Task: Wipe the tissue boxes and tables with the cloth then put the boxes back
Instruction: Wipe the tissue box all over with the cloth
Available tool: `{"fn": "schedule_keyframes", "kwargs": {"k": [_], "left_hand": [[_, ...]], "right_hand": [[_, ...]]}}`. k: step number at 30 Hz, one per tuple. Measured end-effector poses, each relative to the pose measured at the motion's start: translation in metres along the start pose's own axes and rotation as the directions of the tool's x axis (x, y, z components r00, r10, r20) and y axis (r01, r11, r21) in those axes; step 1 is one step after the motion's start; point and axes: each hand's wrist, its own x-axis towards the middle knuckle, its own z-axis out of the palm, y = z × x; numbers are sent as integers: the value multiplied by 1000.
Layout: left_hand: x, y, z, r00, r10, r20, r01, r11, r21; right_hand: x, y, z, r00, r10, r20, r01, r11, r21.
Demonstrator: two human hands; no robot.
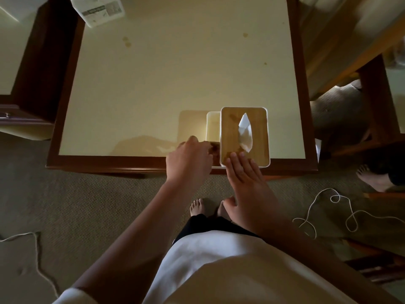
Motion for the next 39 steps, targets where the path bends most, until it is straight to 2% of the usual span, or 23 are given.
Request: {"fn": "schedule_keyframes", "kwargs": {"k": [4, 8, 12, 18, 22, 25, 28, 32, 39], "left_hand": [[14, 7, 6, 960, -73, 269, 55, 996, 75], [27, 13, -2, 863, -95, 496, 38, 991, 125], [37, 17, -12, 722, -86, 687, 14, 994, 110], [47, 26, -10, 698, -143, 702, 28, 985, 172], [45, 26, -13, 689, -112, 716, 28, 991, 129], [43, 26, -19, 727, -58, 684, 19, 998, 64], [40, 26, -26, 759, -65, 647, -42, 988, 148], [34, 27, -22, 801, -129, 584, 3, 977, 212], [44, 25, -24, 610, -157, 777, 103, 988, 119]], "right_hand": [[1, -1, -2, 1000, 3, 9, -3, 1000, -21], [1, -1, -3, 1000, 7, 18, -6, 1000, -23], [1, -1, -3, 999, 8, 40, -7, 1000, -23], [1, -7, -4, 999, 20, 43, -17, 996, -85], [0, -12, -6, 997, 38, 62, -30, 991, -129], [0, -13, -6, 996, 46, 71, -36, 990, -137], [-1, -11, -5, 997, 39, 63, -30, 991, -132], [0, -9, -4, 998, 33, 58, -27, 994, -101], [0, -8, -4, 996, 32, 87, -24, 996, -89]]}}
